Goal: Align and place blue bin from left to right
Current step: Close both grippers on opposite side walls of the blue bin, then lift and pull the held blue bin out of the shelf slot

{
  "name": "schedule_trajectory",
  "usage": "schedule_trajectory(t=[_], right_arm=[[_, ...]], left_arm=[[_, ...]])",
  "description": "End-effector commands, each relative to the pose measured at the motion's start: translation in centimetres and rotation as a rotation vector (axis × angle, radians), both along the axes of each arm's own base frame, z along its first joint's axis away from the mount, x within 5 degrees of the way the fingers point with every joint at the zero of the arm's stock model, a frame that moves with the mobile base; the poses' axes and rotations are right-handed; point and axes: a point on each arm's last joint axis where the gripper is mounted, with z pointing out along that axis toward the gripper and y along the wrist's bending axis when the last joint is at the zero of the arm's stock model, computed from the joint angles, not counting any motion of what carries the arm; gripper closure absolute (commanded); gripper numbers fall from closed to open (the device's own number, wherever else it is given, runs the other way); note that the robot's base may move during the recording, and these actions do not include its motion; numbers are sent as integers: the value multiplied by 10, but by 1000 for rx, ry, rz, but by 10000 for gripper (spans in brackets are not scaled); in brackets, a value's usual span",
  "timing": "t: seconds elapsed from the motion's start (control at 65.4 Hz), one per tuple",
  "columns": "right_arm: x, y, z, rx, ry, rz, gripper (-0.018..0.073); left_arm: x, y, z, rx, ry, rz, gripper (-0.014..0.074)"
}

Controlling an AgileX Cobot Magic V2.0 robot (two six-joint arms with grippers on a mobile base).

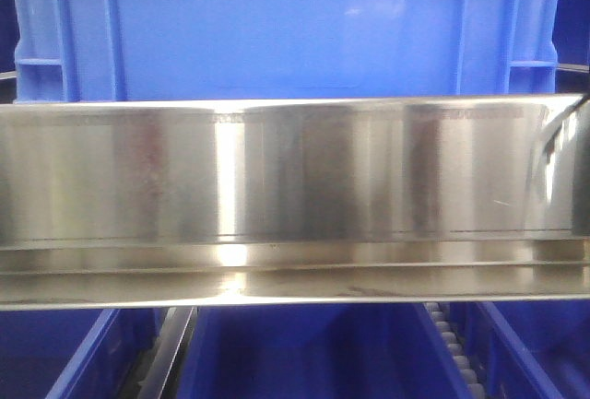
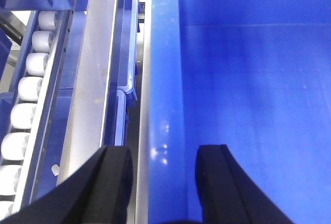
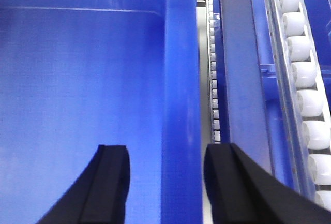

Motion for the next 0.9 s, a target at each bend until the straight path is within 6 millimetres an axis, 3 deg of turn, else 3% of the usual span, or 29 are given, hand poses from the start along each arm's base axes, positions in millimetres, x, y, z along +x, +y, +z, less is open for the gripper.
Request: schedule_trajectory(t=[0.0,0.076,0.138,0.245,0.887], right_arm=[[0,-1,5,-3,-23,-2,324],[0,-1,5,-3,-23,-2,326],[0,-1,5,-4,-22,-2,362],[-1,-1,4,-7,-16,-3,631],[-2,-2,6,3,-12,-22,627]], left_arm=[[-1,1,4,-20,-9,8,377],[-2,0,3,-37,-3,4,396],[-2,-2,3,-52,3,0,478],[-2,-2,3,-75,-3,24,706],[1,-3,5,-83,-39,12,707]])
